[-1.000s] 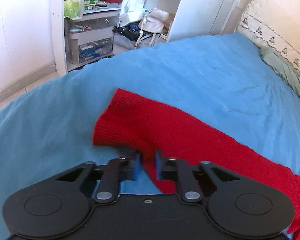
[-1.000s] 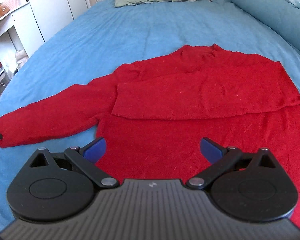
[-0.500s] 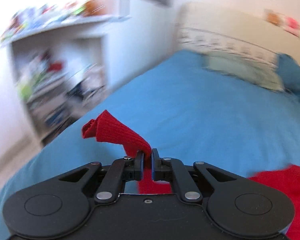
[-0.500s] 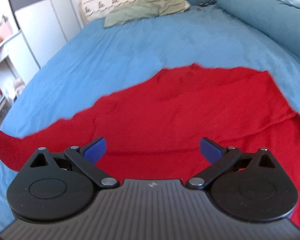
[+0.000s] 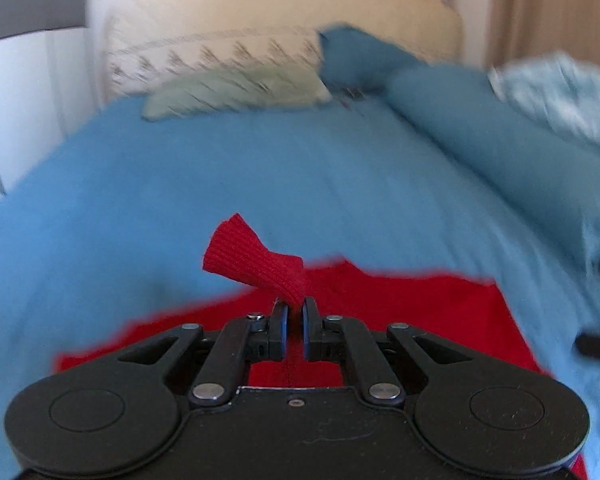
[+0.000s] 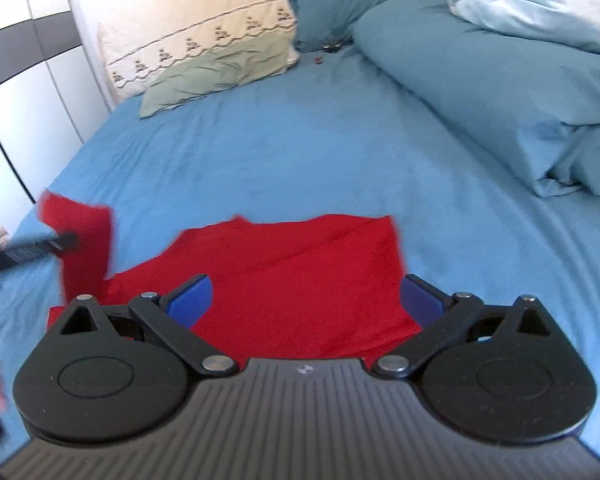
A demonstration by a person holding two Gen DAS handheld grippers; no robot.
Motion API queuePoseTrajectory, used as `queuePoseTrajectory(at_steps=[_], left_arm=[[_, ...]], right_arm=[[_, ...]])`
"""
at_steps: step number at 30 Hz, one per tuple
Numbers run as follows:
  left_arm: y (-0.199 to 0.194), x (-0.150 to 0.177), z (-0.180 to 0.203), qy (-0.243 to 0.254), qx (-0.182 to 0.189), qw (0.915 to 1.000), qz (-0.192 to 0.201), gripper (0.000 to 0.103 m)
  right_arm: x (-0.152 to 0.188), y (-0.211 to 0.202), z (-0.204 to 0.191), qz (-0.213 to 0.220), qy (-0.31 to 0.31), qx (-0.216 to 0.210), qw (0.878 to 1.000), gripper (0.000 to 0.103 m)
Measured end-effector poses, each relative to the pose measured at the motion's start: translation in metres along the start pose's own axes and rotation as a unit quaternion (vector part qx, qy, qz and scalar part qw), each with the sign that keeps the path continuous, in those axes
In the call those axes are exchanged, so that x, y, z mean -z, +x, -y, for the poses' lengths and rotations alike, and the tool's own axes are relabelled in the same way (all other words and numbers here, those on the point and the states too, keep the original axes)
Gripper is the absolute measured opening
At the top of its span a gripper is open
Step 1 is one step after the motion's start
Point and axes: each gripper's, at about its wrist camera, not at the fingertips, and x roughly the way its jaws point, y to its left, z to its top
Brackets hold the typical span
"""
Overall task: Fold small clothes
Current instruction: 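Lay the sleeve across the sweater body with the left tool and open it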
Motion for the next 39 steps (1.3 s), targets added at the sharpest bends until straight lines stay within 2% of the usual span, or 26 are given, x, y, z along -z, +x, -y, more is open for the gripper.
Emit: queuePoseTrajectory(at_steps=[3,7,9,11,14,16,19,21,23,24,27,29,31,35,36,37,38,39], left_arm=[[0.035,0.031,0.043,0.021,0.003,0.9992,-0.035,0.007],[0.055,0.062,0.065,0.052,-0.013,0.9969,-0.058,0.011],[0.052,0.070,0.068,0.062,-0.010,0.9968,-0.050,0.030],[0.051,0.069,0.075,0.078,-0.002,0.9962,-0.038,0.062],[0.038,0.067,0.083,0.099,0.016,0.9948,-0.018,0.065],[0.029,0.063,0.080,0.097,0.008,0.9949,-0.024,0.065],[0.007,0.061,0.047,0.051,-0.008,0.9979,-0.038,0.075],[-0.008,0.062,0.014,0.024,-0.034,0.9979,-0.050,0.078],[-0.019,0.068,-0.023,0.003,-0.070,0.9957,-0.061,0.090],[-0.023,0.071,-0.041,-0.006,-0.089,0.9942,-0.061,0.093],[-0.027,0.088,-0.092,-0.036,-0.135,0.9878,-0.070,0.094],[-0.024,0.101,-0.118,-0.053,-0.161,0.9818,-0.086,0.094],[-0.022,0.111,-0.137,-0.072,-0.168,0.9788,-0.092,0.094],[-0.015,0.120,-0.158,-0.086,-0.170,0.9774,-0.092,0.093],[-0.012,0.121,-0.158,-0.088,-0.168,0.9774,-0.093,0.092],[-0.011,0.122,-0.160,-0.091,-0.166,0.9775,-0.093,0.090],[-0.012,0.124,-0.161,-0.094,-0.163,0.9777,-0.093,0.090],[-0.009,0.124,-0.161,-0.095,-0.161,0.9779,-0.095,0.089]], right_arm=[[0.004,0.010,0.029,-0.009,0.007,-0.003,1.000,0.103],[0.012,0.026,0.058,-0.022,0.017,-0.014,1.000,0.103],[0.017,0.032,0.067,-0.027,0.020,-0.017,0.999,0.103],[0.021,0.036,0.070,-0.031,0.023,-0.019,0.999,0.103],[0.020,0.038,0.070,-0.033,0.027,-0.023,0.999,0.103],[0.015,0.040,0.066,-0.035,0.026,-0.031,0.999,0.103],[0.011,0.045,0.053,-0.052,0.027,-0.061,0.996,0.103],[0.009,0.052,0.037,-0.067,0.025,-0.084,0.994,0.103],[0.011,0.062,0.016,-0.080,0.018,-0.100,0.992,0.103],[0.013,0.068,0.005,-0.084,0.012,-0.105,0.991,0.103],[0.024,0.091,-0.028,-0.095,-0.005,-0.102,0.990,0.103],[0.032,0.107,-0.042,-0.107,-0.005,-0.093,0.990,0.091],[0.040,0.121,-0.052,-0.113,-0.009,-0.074,0.991,0.079],[0.048,0.134,-0.067,-0.106,-0.033,-0.030,0.993,0.072],[0.049,0.134,-0.069,-0.102,-0.038,-0.024,0.994,0.067],[0.052,0.133,-0.074,-0.099,-0.051,-0.012,0.994,0.056],[0.053,0.133,-0.077,-0.097,-0.064,-0.002,0.993,0.049],[0.053,0.131,-0.079,-0.096,-0.074,-0.001,0.993,0.036]])
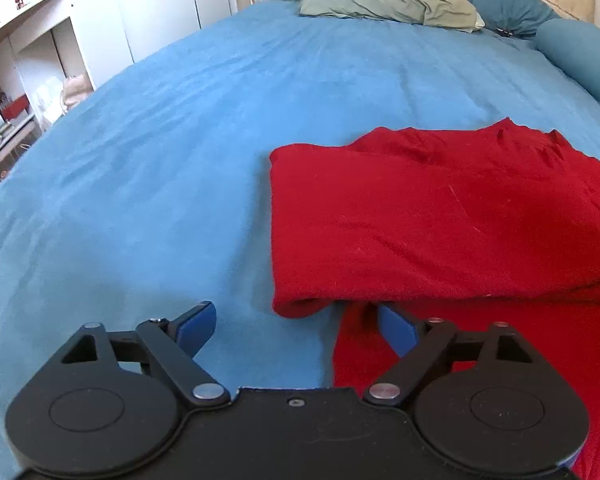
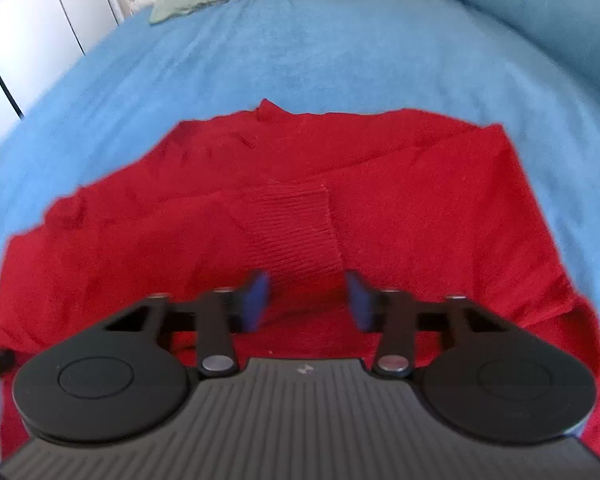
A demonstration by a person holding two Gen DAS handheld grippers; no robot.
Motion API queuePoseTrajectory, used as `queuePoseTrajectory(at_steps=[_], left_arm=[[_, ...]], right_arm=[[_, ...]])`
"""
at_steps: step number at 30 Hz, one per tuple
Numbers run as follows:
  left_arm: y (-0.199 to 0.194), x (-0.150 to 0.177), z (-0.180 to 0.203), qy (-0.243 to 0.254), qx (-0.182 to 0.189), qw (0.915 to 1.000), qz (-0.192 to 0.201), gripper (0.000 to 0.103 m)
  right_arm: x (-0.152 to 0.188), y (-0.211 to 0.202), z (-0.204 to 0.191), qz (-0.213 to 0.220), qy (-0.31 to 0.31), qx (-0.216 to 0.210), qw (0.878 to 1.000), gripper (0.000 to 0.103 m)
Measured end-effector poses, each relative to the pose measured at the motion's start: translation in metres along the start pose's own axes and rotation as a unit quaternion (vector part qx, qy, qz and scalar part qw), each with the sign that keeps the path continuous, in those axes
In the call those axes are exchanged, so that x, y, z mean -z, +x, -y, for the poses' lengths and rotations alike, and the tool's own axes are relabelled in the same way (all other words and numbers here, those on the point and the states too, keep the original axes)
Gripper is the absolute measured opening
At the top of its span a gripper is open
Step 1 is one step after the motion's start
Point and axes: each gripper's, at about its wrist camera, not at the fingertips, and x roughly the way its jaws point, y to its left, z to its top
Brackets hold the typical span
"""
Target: Fold small clothes
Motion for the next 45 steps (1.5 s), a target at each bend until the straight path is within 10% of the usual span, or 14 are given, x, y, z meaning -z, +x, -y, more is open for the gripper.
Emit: queuePoseTrajectory(at_steps=[13,24,26,28,30,38,45], left_arm=[[0.007,-0.013,0.007,-0.002,0.006,1.0000,0.004,0.087],[0.011,-0.003,0.002,0.005,-0.017,0.9997,-0.015,0.087],[0.002,-0.005,0.002,0.016,-0.024,0.9994,-0.018,0.085],[-0.014,-0.007,0.007,0.032,-0.024,0.9992,-0.006,0.085],[-0.032,-0.014,0.018,0.051,-0.004,0.9984,0.021,0.088],[-0.014,-0.036,0.076,0.081,0.073,0.9936,0.029,0.093],[0.009,-0.029,0.095,0.086,0.090,0.9922,-0.004,0.093]], right_arm=[[-0.065,-0.091,0.017,0.099,-0.096,0.038,0.990,0.024],[0.000,-0.013,0.105,0.016,-0.036,0.068,0.997,0.026],[0.000,-0.020,0.106,0.015,-0.036,0.069,0.997,0.039],[0.003,-0.034,0.102,0.029,-0.041,0.061,0.997,0.087],[0.009,-0.055,0.090,0.060,-0.059,0.027,0.996,0.100],[0.011,0.002,0.089,0.016,-0.040,0.010,0.999,0.100],[-0.012,-0.020,0.085,0.061,-0.032,-0.030,0.997,0.100]])
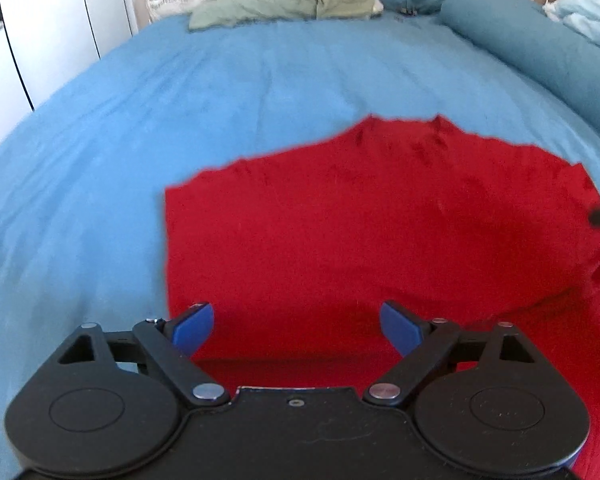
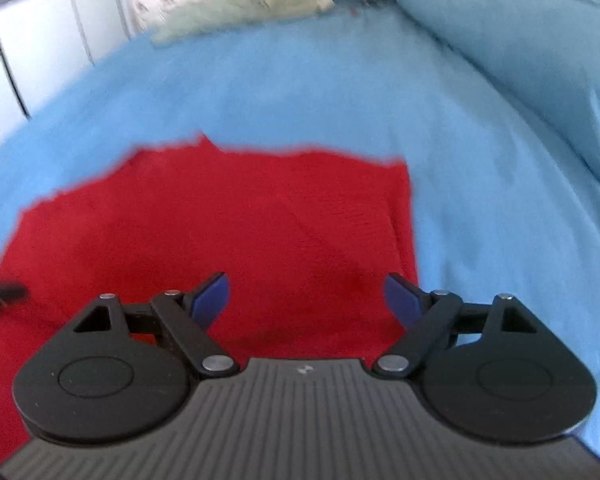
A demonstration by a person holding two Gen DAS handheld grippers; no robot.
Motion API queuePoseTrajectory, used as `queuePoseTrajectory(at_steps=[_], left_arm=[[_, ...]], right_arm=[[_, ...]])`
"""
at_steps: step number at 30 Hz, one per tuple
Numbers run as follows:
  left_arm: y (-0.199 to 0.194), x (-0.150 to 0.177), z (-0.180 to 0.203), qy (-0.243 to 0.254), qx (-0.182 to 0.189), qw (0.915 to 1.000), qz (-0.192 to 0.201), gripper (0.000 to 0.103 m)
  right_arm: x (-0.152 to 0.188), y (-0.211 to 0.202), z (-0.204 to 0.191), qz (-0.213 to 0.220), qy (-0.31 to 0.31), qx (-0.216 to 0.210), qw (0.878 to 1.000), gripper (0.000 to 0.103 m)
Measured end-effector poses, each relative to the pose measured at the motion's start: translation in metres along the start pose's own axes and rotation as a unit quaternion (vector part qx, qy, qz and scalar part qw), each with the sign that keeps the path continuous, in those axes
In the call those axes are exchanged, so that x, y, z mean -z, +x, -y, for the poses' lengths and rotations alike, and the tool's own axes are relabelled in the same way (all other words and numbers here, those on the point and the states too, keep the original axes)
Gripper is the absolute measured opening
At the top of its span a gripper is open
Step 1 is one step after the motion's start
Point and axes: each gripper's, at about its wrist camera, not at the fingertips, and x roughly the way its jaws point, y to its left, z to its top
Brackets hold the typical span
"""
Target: Fold small clothes
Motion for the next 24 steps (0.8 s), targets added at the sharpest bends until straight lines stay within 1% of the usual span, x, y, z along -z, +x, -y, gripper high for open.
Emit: queuePoseTrajectory(at_steps=[2,4,6,7,10,12,14,16,17,19,21,24], left_arm=[[0.004,0.006,-0.001,-0.003,0.002,1.0000,-0.007,0.093],[0.004,0.008,-0.004,-0.012,0.007,0.9999,-0.008,0.093],[0.005,0.009,-0.006,-0.017,0.011,0.9997,-0.010,0.094],[0.006,0.009,-0.006,-0.015,0.011,0.9998,-0.009,0.094],[0.006,0.014,-0.005,-0.003,0.009,1.0000,0.003,0.095],[0.006,0.016,-0.005,-0.004,0.009,0.9999,0.010,0.095],[0.003,0.017,-0.005,-0.006,0.009,0.9999,0.012,0.095],[-0.003,0.013,-0.005,-0.009,0.006,0.9999,0.013,0.094],[-0.009,0.012,-0.005,-0.010,0.003,0.9998,0.019,0.094],[-0.026,0.010,-0.005,-0.007,-0.003,0.9996,0.026,0.094],[-0.046,0.006,-0.004,-0.004,-0.016,0.9995,0.025,0.094],[-0.089,0.005,-0.004,-0.002,-0.025,0.9988,0.043,0.096]], right_arm=[[-0.009,0.016,-0.005,0.000,-0.007,-0.004,1.000,0.100],[-0.014,0.039,-0.004,-0.009,0.005,-0.005,1.000,0.100],[-0.014,0.058,0.002,-0.021,0.012,0.011,1.000,0.100],[-0.013,0.064,0.007,-0.013,0.009,0.029,0.999,0.100],[-0.017,0.073,0.017,0.009,0.028,0.043,0.999,0.100],[-0.020,0.074,0.019,0.018,0.031,0.068,0.997,0.101],[-0.025,0.072,0.025,0.021,0.058,0.076,0.995,0.100],[-0.031,0.054,0.025,0.038,0.077,0.084,0.993,0.098],[-0.034,0.042,0.024,0.051,0.077,0.079,0.993,0.099],[-0.037,0.012,0.022,0.065,0.074,0.060,0.993,0.099],[-0.036,-0.020,0.019,0.069,0.066,0.051,0.994,0.100],[-0.035,-0.073,0.013,0.083,0.049,0.022,0.995,0.102]])
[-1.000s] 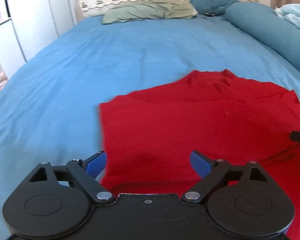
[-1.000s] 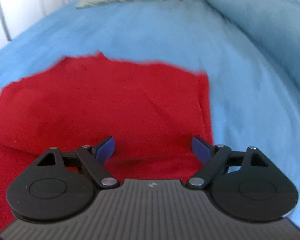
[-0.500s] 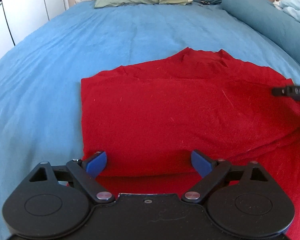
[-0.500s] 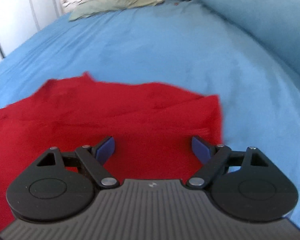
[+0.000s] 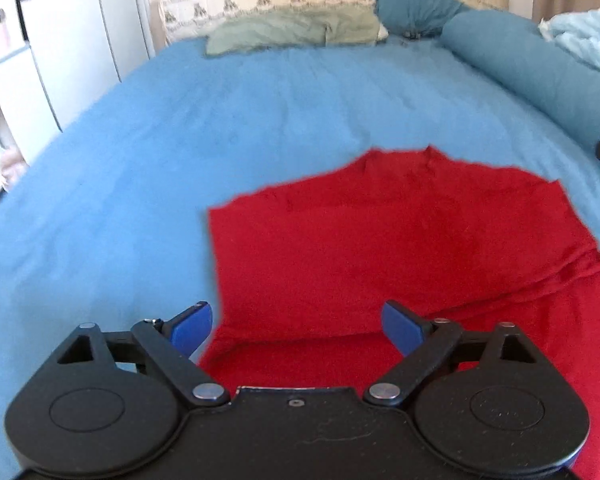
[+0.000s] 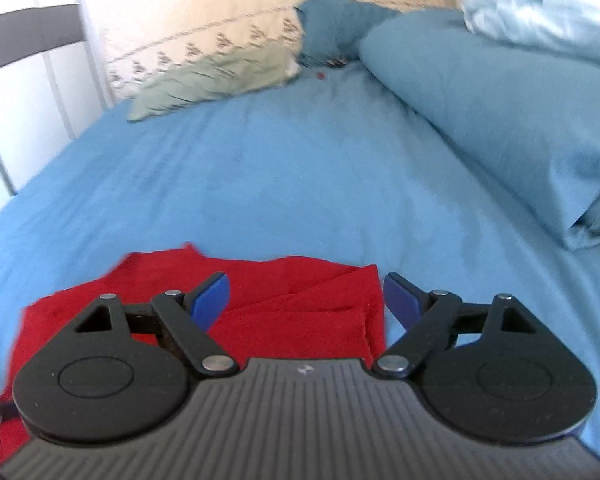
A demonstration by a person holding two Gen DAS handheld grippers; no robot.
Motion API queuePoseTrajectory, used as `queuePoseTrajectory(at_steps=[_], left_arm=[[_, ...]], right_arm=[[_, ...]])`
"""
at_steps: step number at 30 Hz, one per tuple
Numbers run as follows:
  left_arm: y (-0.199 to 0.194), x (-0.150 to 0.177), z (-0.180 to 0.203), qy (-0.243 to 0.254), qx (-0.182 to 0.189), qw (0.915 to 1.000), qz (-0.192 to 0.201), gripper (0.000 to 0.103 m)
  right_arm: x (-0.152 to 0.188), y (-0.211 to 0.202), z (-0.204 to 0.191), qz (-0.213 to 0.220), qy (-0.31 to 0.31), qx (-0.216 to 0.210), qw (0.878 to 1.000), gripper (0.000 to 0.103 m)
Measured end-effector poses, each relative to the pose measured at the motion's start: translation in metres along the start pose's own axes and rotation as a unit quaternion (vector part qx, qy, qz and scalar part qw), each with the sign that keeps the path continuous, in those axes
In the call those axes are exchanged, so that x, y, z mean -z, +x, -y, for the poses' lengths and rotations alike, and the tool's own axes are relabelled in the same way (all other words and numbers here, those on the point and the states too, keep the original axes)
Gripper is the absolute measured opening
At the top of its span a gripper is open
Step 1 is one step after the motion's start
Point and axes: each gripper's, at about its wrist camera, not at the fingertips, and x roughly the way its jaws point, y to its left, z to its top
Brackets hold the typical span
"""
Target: Fold small clothes
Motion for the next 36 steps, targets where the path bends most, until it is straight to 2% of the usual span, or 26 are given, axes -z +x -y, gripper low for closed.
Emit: queuePoseTrajectory(at_steps=[2,6,10,12,16,19,22,28,33,36], left_arm=[[-0.027,-0.001,-0.002,-0.003,-0.012,0.9999,0.009,0.103],[-0.076,0.008,-0.002,-0.002,-0.031,0.9989,0.034,0.103],[-0.130,0.028,0.002,0.006,-0.041,0.9963,0.075,0.103],[-0.158,0.041,0.002,0.001,-0.041,0.9949,0.092,0.103],[-0.215,0.069,-0.003,-0.017,-0.019,0.9941,0.105,0.103],[-0.246,0.092,-0.010,-0.040,0.017,0.9950,0.090,0.103],[-0.265,0.123,-0.021,-0.066,0.059,0.9935,0.072,0.103],[-0.271,0.191,-0.039,-0.087,0.077,0.9917,0.055,0.103],[-0.256,0.236,-0.053,-0.115,0.083,0.9889,0.042,0.101],[-0.238,0.252,-0.059,-0.126,0.084,0.9880,0.030,0.093]], right_arm=[[-0.003,-0.033,-0.001,0.008,0.000,-0.020,1.000,0.102],[0.000,-0.108,0.005,0.038,-0.013,-0.053,0.998,0.103],[0.015,-0.178,0.011,0.077,-0.031,-0.056,0.995,0.103],[0.027,-0.207,0.018,0.081,-0.031,-0.056,0.995,0.103],[0.060,-0.264,0.028,0.071,-0.014,-0.055,0.996,0.103],[0.090,-0.302,0.036,0.050,0.002,-0.056,0.997,0.103],[0.125,-0.331,0.039,0.025,-0.007,-0.050,0.998,0.103],[0.191,-0.365,0.043,0.007,-0.036,-0.049,0.998,0.103],[0.237,-0.361,0.042,-0.015,-0.034,-0.036,0.999,0.103],[0.261,-0.350,0.043,-0.029,-0.026,-0.022,0.999,0.103]])
